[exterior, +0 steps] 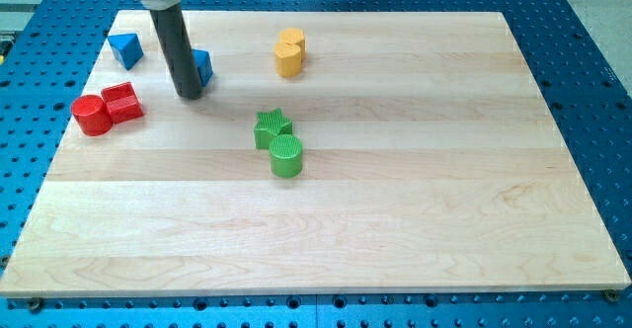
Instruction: Nudge the blue cube to the left
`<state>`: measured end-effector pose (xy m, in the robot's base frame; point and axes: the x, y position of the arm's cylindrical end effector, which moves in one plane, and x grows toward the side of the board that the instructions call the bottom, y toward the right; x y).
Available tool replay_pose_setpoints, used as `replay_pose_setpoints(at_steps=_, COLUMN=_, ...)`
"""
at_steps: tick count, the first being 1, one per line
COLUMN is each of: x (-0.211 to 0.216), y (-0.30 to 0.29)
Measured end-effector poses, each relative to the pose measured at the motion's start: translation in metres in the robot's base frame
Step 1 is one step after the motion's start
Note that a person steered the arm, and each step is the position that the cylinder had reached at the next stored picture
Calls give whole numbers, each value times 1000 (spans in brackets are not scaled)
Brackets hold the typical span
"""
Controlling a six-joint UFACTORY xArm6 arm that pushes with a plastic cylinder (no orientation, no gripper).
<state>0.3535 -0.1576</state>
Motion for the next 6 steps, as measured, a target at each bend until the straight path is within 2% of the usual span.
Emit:
replay_pose_setpoints(at_steps=1, x=-44, y=2)
replay_pose_setpoints(at_steps=3, x=-96, y=10)
replay_pose_setpoints(at_steps=4, x=-110, y=64)
replay_pose_setpoints(at_steps=5, x=-147, y=38)
replay_pose_setpoints(at_steps=6, x=-156, y=-29)
